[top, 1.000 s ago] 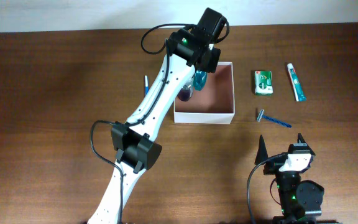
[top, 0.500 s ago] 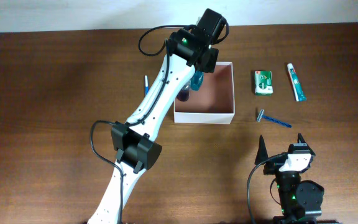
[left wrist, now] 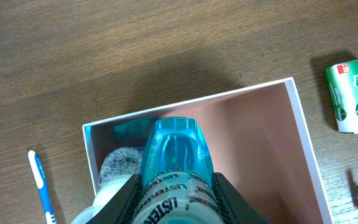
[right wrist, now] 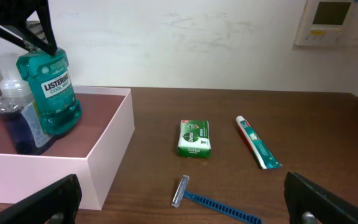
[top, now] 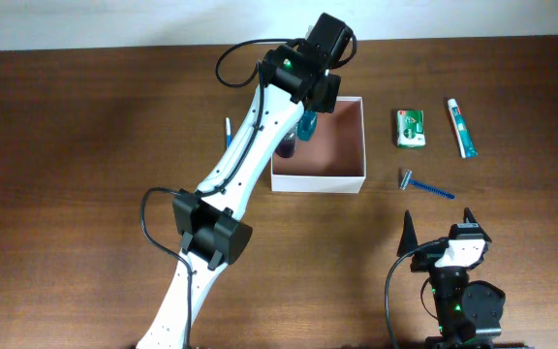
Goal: Pack container
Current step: 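Lower the Listerine beside the soap bottle and open the left gripper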
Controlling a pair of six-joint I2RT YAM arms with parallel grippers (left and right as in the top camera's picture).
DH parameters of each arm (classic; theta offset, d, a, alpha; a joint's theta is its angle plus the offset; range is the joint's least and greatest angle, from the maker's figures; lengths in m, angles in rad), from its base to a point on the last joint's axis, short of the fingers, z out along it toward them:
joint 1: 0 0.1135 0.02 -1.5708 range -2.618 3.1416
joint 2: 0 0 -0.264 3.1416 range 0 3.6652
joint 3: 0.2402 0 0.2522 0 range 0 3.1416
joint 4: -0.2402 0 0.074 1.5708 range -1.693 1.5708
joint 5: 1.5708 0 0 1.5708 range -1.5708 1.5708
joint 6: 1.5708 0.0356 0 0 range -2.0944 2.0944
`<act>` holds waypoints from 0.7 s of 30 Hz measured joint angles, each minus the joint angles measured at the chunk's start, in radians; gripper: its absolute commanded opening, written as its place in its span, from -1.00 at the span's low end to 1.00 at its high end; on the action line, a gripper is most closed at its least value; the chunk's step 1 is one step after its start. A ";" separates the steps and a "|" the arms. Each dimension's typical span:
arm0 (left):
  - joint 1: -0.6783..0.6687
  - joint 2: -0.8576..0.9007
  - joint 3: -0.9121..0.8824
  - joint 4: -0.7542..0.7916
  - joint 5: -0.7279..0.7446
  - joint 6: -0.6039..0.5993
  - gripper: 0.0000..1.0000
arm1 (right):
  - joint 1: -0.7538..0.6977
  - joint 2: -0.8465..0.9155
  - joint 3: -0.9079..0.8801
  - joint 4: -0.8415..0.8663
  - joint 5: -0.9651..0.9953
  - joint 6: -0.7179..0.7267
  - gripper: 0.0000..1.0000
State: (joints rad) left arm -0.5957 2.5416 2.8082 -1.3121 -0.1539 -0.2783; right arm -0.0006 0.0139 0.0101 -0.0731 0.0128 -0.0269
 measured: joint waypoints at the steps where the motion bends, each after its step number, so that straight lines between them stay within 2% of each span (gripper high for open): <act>1: 0.000 0.000 0.000 0.000 0.000 -0.003 -0.68 | 0.000 0.000 0.000 0.000 0.000 0.000 0.97; 21: 0.000 0.018 0.000 -0.019 0.007 -0.056 -0.68 | 0.000 0.000 0.000 0.000 0.000 0.000 0.97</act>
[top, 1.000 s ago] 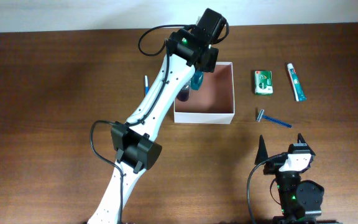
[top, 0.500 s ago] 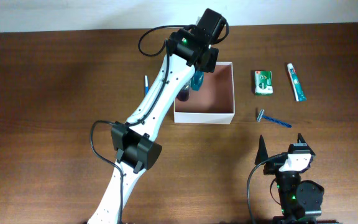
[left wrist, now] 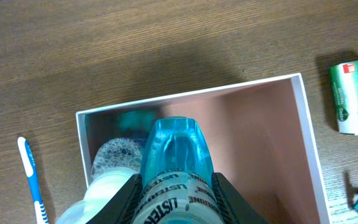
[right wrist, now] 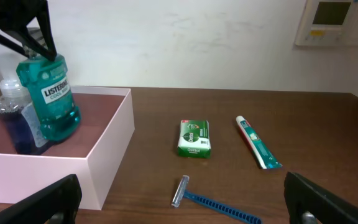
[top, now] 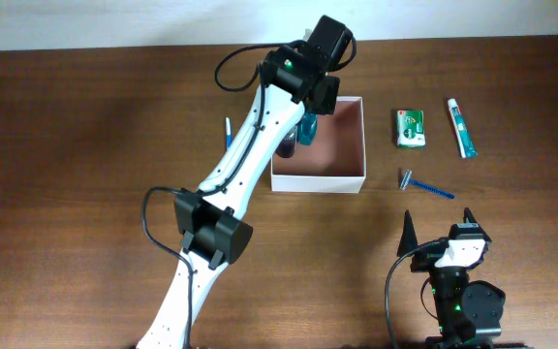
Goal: Pack container
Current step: 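Lower the Listerine beside the soap bottle and open the left gripper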
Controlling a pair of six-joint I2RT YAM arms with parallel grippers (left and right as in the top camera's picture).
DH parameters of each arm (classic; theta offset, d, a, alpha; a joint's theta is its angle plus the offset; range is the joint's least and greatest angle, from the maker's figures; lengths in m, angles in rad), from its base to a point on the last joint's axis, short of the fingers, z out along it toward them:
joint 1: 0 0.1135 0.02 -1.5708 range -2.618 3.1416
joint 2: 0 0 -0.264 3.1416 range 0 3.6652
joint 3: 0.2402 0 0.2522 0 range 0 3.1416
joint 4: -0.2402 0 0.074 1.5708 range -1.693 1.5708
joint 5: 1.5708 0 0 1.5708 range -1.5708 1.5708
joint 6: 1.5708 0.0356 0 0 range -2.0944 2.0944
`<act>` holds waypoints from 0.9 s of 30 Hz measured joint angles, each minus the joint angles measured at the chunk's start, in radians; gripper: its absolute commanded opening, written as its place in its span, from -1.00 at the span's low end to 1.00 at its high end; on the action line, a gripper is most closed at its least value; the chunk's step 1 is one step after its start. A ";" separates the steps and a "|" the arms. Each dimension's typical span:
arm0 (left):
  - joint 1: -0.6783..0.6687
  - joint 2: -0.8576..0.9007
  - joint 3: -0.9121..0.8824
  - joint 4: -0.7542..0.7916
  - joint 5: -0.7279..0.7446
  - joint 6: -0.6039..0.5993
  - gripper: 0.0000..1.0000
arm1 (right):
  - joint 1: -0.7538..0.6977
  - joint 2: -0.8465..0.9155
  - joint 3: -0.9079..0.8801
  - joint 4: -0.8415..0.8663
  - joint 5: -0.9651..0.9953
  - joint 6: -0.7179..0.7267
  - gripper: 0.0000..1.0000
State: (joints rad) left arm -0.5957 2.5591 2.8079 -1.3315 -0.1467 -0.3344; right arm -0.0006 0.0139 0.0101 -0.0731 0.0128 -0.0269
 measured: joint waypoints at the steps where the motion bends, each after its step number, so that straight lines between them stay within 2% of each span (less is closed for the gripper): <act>1: 0.000 0.005 0.000 0.000 0.000 0.000 -0.68 | 0.000 0.000 0.000 0.000 0.000 0.000 0.97; 11: 0.000 0.021 -0.005 0.011 0.002 0.000 -0.66 | 0.000 0.000 0.000 0.000 0.000 0.000 0.98; 13: 0.000 0.021 -0.006 0.011 0.002 0.000 -0.44 | 0.000 0.000 0.000 0.000 0.000 0.000 0.97; 19: 0.000 0.021 -0.006 0.011 0.004 0.000 -0.40 | 0.000 0.000 0.000 0.000 0.000 0.000 0.97; 22: 0.000 0.021 -0.006 0.011 0.004 -0.002 -0.19 | 0.000 0.000 0.000 0.000 0.000 0.000 0.97; 27: 0.000 0.021 -0.005 0.016 0.005 -0.006 -0.17 | 0.000 0.000 0.000 0.000 0.000 0.000 0.97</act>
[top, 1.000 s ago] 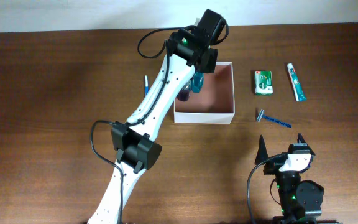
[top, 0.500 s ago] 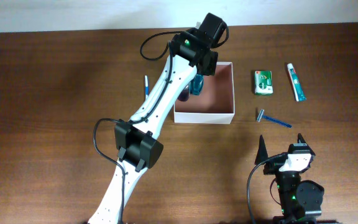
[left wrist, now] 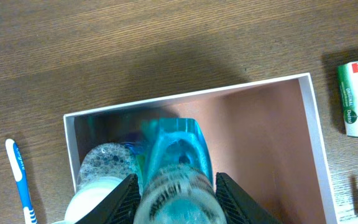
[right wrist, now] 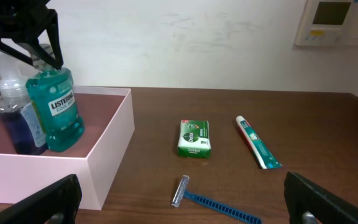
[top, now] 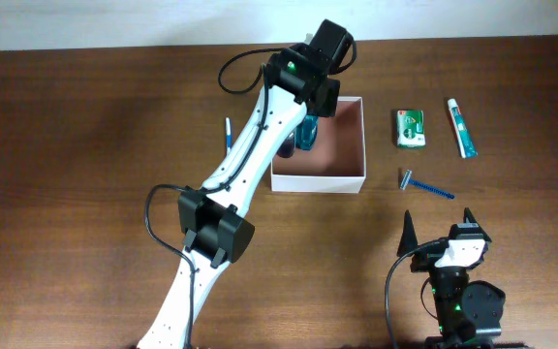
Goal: Pack container
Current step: 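Lower the Listerine beside the soap bottle and open the left gripper, then raise the left arm away from the box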
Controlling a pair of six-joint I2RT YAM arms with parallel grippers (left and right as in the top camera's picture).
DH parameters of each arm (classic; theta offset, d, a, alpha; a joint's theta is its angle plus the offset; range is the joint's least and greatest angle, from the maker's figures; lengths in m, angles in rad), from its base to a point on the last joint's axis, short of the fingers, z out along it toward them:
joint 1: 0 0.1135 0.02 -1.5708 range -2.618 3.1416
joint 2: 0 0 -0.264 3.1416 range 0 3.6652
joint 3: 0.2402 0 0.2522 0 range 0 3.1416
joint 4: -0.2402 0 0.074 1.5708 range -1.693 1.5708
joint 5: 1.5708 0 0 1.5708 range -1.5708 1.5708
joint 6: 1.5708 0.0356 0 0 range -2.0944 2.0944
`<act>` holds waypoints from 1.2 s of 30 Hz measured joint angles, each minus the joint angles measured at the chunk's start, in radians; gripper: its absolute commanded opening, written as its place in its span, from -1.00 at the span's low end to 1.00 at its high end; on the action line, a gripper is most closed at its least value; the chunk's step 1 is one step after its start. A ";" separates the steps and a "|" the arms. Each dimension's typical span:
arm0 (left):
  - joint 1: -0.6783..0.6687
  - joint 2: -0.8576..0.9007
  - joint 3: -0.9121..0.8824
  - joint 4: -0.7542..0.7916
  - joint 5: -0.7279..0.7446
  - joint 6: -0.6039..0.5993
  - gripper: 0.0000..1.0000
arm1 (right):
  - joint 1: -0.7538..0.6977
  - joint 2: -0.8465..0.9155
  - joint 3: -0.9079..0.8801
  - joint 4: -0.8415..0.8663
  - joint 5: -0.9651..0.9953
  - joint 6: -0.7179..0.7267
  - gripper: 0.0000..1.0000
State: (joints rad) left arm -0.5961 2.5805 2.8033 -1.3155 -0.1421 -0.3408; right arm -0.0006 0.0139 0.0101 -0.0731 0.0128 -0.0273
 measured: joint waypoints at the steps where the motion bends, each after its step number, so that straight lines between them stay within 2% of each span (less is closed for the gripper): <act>1: 0.000 0.000 0.000 0.000 0.000 0.000 -0.17 | 0.000 0.000 0.000 0.000 0.000 0.000 0.97; 8: 0.000 0.000 0.000 0.002 0.000 0.000 -0.16 | 0.000 0.000 0.000 0.000 0.000 0.000 0.97; 12: 0.000 0.000 0.000 0.034 -0.001 0.001 -0.07 | 0.000 0.000 0.000 0.000 0.000 0.000 0.97; 17: 0.001 0.000 0.004 0.084 -0.005 0.024 -0.06 | 0.000 0.000 0.000 0.000 0.000 0.000 0.97; 23: 0.004 0.000 0.107 0.112 -0.038 0.070 -0.04 | 0.000 0.000 0.000 0.000 0.000 0.000 0.97; 25: 0.008 0.000 0.182 0.106 -0.051 0.089 0.20 | 0.000 0.000 0.000 0.000 0.000 0.000 0.97; 26: 0.012 0.000 0.236 0.093 -0.066 0.100 0.38 | 0.000 0.000 0.000 0.000 0.000 0.001 0.97; 27: 0.016 0.000 0.273 0.085 -0.077 0.105 0.44 | 0.000 0.000 0.000 0.000 0.000 0.001 0.97; 31: 0.054 -0.045 0.324 0.044 -0.122 0.114 0.48 | 0.000 0.000 0.000 0.000 0.000 0.001 0.97; 33: 0.090 -0.071 0.325 0.000 -0.137 0.120 0.69 | 0.000 0.000 0.000 0.000 0.000 0.000 0.97; 34: 0.110 -0.081 0.325 -0.023 -0.144 0.123 0.74 | 0.000 0.000 0.000 0.000 0.000 0.000 0.97; 36: 0.155 -0.100 0.325 -0.069 -0.155 0.125 0.99 | 0.000 0.000 0.000 0.000 0.000 0.000 0.97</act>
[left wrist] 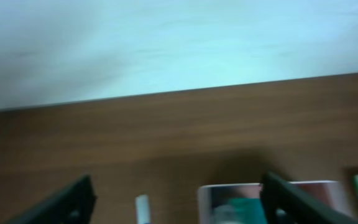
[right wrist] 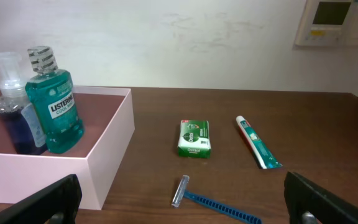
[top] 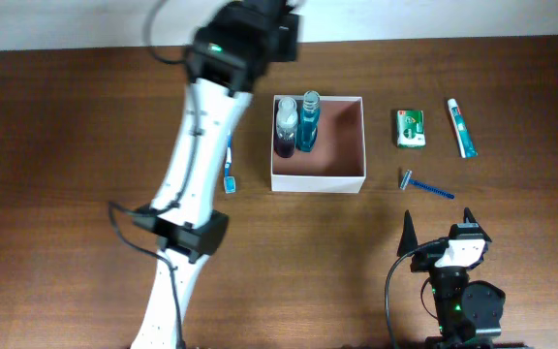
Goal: Pack container
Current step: 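Raise the left arm away from the box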
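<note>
The white box [top: 318, 180] holds a teal Listerine mouthwash bottle [top: 309, 120] standing upright beside a purple pump bottle [top: 286, 127]; both also show in the right wrist view, the mouthwash bottle [right wrist: 55, 109] nearer the middle. My left gripper [left wrist: 179, 208] is open and empty, raised near the table's back edge, left of the box; its view is blurred. My right gripper [right wrist: 182, 211] rests open at the front, with nothing between its fingers. A blue toothbrush [top: 229, 167] lies left of the box.
Right of the box lie a green soap pack [top: 411, 128], a toothpaste tube [top: 461, 127] and a blue razor [top: 426, 184]. The box's right half [top: 342, 136] has bare floor. A wall runs behind the table's back edge.
My left gripper has let go of the mouthwash bottle, which now stands alone in the box. The gripper is now open, up and to the left of the box, near the back edge.
My left gripper held the mouthwash bottle tilted over the box's left side, next to the pump bottle. Then the bottle was lower and straighter, then standing on the box floor with the fingers still round its neck. Now it is released and the arm is away.
</note>
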Controlling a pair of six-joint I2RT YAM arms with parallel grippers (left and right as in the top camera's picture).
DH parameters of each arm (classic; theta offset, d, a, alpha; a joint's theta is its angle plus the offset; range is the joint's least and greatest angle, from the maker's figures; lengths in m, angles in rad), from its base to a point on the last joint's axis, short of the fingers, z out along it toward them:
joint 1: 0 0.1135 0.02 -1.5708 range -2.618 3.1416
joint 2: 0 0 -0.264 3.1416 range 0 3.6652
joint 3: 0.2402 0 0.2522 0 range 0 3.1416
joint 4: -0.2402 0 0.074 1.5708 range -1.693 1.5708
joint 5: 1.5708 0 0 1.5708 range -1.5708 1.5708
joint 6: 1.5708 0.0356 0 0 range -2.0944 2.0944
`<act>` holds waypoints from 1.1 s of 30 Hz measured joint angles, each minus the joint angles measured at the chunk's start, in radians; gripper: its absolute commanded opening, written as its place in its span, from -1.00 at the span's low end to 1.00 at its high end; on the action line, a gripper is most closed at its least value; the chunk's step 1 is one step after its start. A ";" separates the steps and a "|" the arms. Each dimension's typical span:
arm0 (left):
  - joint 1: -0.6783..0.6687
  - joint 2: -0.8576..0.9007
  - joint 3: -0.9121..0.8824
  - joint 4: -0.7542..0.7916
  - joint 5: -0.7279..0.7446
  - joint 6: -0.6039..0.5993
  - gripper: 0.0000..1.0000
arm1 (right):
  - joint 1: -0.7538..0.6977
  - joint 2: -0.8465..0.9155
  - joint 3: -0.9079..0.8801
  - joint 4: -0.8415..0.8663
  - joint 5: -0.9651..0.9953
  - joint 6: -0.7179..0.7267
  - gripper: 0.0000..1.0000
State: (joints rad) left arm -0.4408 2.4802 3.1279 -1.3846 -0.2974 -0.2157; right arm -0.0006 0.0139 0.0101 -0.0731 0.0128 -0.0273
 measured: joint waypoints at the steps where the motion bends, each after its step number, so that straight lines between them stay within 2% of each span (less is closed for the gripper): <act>1: 0.029 -0.010 0.000 -0.027 -0.004 0.002 0.99 | 0.000 0.000 0.000 0.000 0.000 0.000 0.97; 8: 0.249 -0.040 -0.003 -0.179 -0.016 -0.014 0.99 | 0.000 0.000 0.000 0.000 0.000 0.000 0.97; 14: 0.407 -0.040 -0.026 -0.217 0.063 -0.036 0.99 | 0.000 0.000 0.000 0.000 0.000 0.001 0.97; 21: 0.468 -0.040 -0.031 -0.251 0.116 -0.039 0.99 | 0.000 0.000 0.000 0.000 0.000 0.000 0.97; 30: 0.472 -0.040 -0.032 -0.251 0.134 -0.039 0.99 | 0.000 0.000 0.000 0.001 -0.024 0.004 0.97; 33: 0.472 -0.040 -0.032 -0.251 0.134 -0.039 0.99 | 0.000 0.000 0.000 0.012 -0.056 0.046 0.97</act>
State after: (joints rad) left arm 0.0315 2.4401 3.0962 -1.6360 -0.1635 -0.2550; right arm -0.0006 0.0139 0.0101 -0.0612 -0.0433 0.0185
